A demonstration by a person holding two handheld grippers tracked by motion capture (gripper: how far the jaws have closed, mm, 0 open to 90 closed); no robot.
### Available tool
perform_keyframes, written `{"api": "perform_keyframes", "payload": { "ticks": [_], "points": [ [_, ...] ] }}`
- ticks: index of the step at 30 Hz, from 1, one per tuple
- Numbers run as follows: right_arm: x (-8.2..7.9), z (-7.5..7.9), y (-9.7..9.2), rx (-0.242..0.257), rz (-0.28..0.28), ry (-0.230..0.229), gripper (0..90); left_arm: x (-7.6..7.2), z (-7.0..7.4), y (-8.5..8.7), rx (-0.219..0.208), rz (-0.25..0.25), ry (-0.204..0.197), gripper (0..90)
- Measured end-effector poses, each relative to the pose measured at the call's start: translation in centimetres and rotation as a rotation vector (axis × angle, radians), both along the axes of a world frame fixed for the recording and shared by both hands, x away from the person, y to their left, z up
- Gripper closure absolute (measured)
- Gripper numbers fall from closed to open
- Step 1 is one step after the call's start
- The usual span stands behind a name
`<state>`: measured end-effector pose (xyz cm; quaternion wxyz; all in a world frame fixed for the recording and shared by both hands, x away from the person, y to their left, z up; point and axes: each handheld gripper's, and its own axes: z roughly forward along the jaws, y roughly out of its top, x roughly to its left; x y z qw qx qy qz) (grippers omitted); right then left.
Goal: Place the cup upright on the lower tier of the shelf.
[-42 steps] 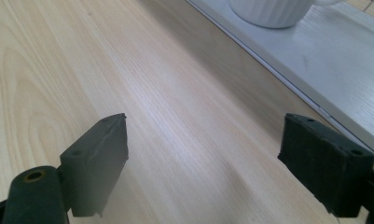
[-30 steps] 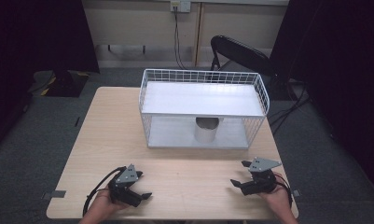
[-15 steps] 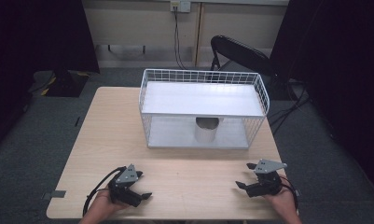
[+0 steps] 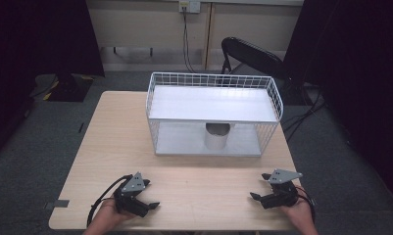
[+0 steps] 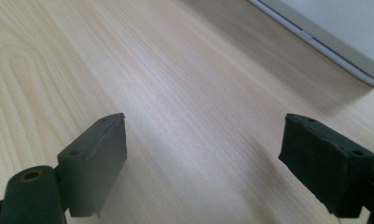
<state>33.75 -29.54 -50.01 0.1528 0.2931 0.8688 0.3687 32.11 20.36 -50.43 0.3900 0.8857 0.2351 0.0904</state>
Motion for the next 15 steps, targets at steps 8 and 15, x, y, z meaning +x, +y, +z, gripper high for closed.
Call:
{"api": "perform_keyframes", "payload": {
  "ticks": [8, 15],
  "points": [
    [0.15, -0.66, -0.65, 0.031, -0.010, 0.032, 13.1, 0.00, 0.00, 0.00, 0.000, 0.000, 0.000, 13.0],
    [0.34, -0.71, -0.74, 0.033, -0.010, 0.042, 12.0, 0.00, -0.01, 0.00, 0.000, -0.001, 0.000, 12.9]
  ]
}}
